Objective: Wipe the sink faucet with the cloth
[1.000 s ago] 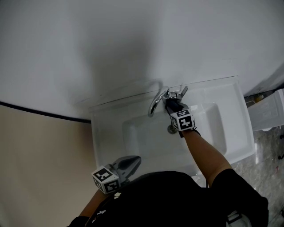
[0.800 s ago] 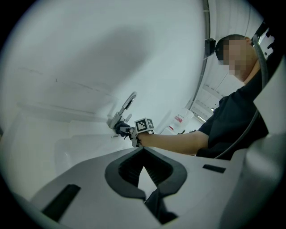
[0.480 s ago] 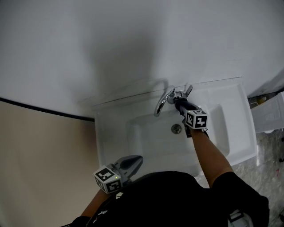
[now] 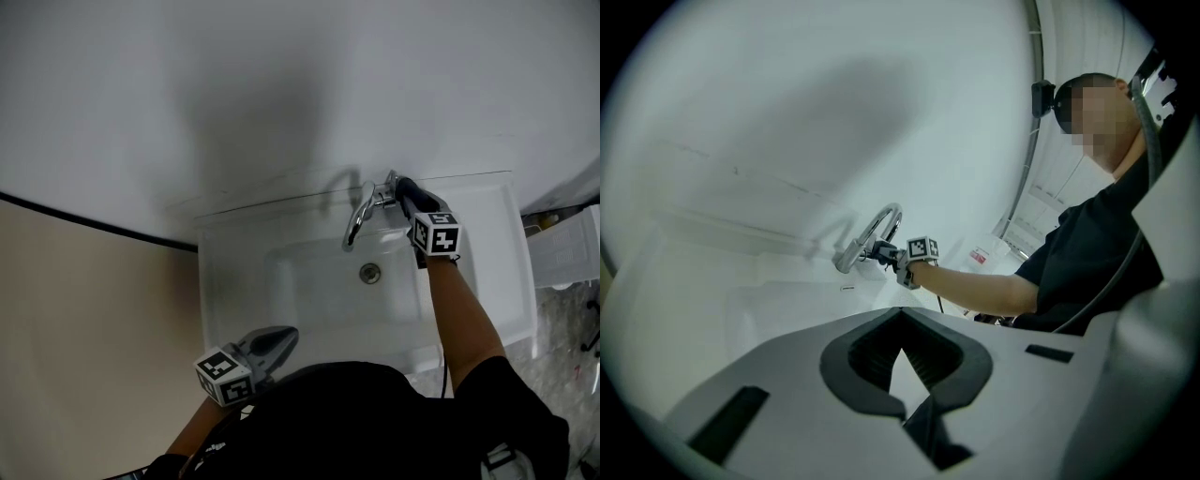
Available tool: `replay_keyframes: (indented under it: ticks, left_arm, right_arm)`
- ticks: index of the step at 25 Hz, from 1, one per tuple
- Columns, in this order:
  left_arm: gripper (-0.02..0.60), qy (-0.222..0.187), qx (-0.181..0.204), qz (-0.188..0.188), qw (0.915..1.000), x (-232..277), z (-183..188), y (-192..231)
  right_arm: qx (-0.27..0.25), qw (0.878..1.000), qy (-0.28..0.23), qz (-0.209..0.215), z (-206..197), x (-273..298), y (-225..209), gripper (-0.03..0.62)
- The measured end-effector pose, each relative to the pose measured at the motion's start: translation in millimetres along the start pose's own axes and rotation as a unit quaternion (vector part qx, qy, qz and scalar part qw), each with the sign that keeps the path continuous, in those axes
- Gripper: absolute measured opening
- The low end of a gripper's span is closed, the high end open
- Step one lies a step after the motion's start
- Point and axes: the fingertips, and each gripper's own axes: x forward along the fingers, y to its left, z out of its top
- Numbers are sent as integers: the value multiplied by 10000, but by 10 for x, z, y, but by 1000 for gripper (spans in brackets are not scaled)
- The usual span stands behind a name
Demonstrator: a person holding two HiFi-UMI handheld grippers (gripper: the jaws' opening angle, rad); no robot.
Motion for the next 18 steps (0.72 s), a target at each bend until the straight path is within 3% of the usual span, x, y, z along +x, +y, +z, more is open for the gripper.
replay_keyframes:
  ticks: [3, 4, 7, 10, 14, 16, 18]
  left_arm:
    - [-8, -10, 74, -29, 10000, 54, 8, -26]
    - [-8, -27, 105, -35, 9999, 66, 16, -38]
    - [-8, -48, 109, -41, 9999, 59, 28, -50]
    - [-8, 15, 3, -8, 10000, 34, -5, -42]
    - [-8, 91, 11, 26, 10000, 32, -57, -48]
    - [-6, 118, 35, 58, 9999, 2, -80, -33]
    - [-8, 153, 13, 85, 9998, -17, -93, -12]
  right_arm:
    - [-286, 9994, 75, 170, 264, 2, 25, 118]
    - [-155, 9998, 98, 109, 226, -42, -2, 118]
    - [1034, 9939, 386, 39, -285, -156, -21, 118]
    - [2004, 9773, 558, 392, -673, -29, 251, 118]
    - [3481, 9366, 147, 376, -666, 226, 315, 116]
    - [3640, 9310, -24, 274, -671, 256, 320, 114]
    - [3508, 9360, -35, 299, -662, 279, 382, 112]
